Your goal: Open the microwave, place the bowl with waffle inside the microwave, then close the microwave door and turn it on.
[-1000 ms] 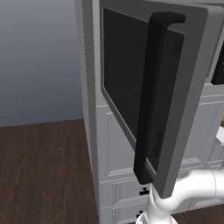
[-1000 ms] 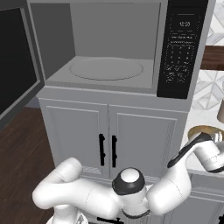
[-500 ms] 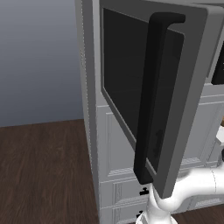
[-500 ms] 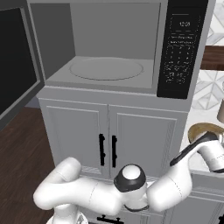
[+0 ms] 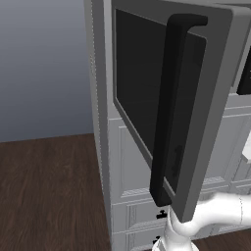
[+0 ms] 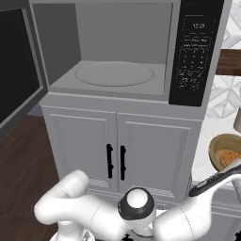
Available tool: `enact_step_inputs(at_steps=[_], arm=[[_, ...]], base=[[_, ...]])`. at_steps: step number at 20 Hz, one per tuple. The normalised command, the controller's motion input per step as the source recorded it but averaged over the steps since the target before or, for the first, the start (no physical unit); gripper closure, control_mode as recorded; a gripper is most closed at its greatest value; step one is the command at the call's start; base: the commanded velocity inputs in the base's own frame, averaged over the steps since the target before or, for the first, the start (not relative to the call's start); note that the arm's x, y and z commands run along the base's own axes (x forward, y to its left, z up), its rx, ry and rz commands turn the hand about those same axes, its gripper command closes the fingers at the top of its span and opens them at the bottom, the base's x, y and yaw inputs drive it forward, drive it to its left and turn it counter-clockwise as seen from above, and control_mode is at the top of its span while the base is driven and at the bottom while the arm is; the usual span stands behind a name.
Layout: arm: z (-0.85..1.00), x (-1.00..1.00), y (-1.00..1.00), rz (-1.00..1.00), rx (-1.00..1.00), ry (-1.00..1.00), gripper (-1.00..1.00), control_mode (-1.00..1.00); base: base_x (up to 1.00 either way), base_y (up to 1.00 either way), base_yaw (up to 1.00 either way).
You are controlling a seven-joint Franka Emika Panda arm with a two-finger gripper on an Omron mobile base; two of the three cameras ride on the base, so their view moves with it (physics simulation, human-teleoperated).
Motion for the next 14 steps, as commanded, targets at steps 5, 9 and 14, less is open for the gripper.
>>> enact_step_inputs(at_steps=[5, 9, 14], arm=[[0.25, -1.00, 0.01, 0.00, -0.05, -0.30, 1.00, -1.00], [0.42, -1.00, 0.44, 0.00, -0.10, -0.34, 1.00, -1.00], [0.68, -1.00, 0.96, 0.02, -0.17, -0.40, 1.00, -1.00]], base=[[0.00, 0.00, 0.00], [0.00, 0.00, 0.00], [0.00, 0.00, 0.00]])
